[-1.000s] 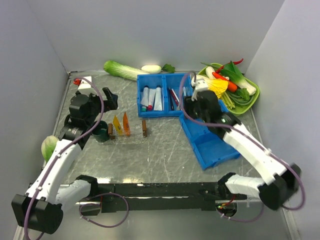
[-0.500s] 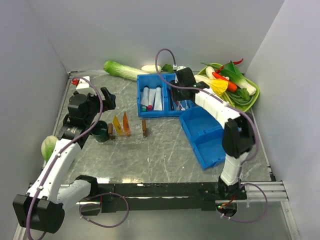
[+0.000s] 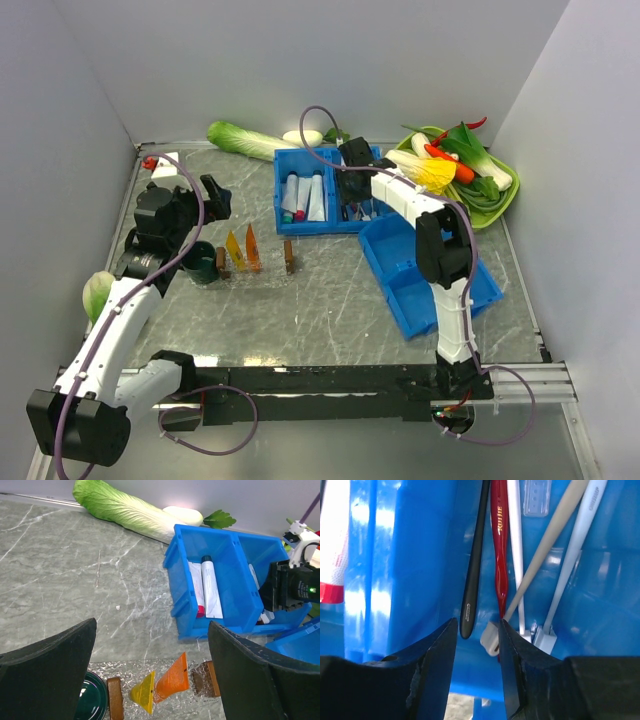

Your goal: Prepare toiletry sets of a toothbrush and toothpaste on the tray

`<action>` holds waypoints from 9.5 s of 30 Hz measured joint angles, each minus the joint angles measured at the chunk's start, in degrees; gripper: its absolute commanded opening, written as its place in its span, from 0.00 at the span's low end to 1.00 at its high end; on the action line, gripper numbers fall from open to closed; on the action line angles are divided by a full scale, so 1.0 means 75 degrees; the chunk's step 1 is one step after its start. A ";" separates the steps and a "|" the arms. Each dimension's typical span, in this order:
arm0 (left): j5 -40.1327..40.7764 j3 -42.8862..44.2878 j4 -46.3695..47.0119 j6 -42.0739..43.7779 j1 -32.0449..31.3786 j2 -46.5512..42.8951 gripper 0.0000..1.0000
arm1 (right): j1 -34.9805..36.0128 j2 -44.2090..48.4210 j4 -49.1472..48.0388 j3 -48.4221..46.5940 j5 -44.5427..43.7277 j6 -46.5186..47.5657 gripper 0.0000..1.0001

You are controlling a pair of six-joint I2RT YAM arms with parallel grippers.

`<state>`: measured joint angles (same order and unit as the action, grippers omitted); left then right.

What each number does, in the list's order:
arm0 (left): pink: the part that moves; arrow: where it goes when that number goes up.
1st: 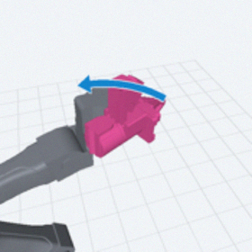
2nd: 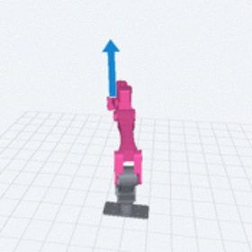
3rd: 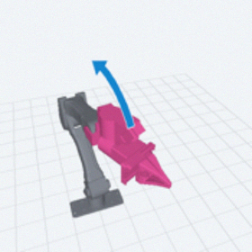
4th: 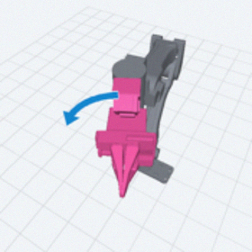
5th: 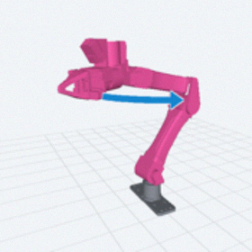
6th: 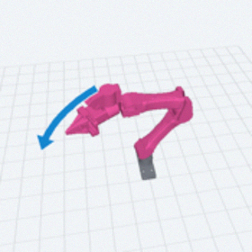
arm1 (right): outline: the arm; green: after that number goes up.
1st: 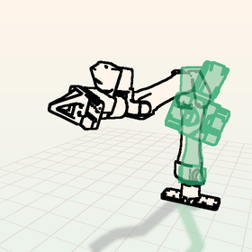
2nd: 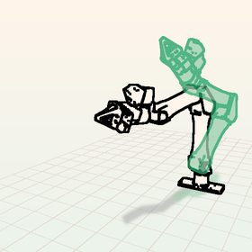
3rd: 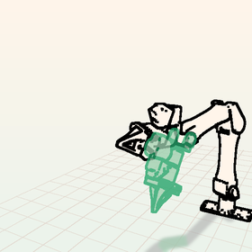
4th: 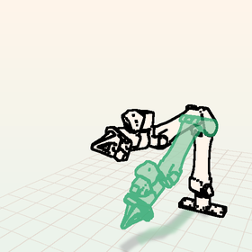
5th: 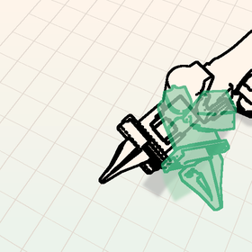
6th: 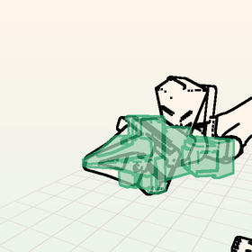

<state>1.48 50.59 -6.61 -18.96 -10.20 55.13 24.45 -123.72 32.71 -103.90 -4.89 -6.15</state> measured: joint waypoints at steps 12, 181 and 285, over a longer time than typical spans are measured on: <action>-0.0236 0.0000 -0.0003 -0.0041 0.0154 0.0087 0.96 | -0.0254 -0.1075 -0.0044 -0.0866 0.0175 0.0764 0.41; -0.5968 -0.1373 0.4992 -0.3646 -0.1912 0.1320 0.01 | 0.3622 0.9955 -0.1690 0.6892 -0.0268 -0.0653 0.93; -0.7665 0.0498 0.0300 0.1556 -0.4176 0.2104 0.65 | 0.1343 0.9381 0.1716 0.5458 0.5301 -0.0402 0.00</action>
<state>-56.01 54.33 -4.36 -7.29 -41.52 70.91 34.52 -53.36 45.58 -62.96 34.87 -9.17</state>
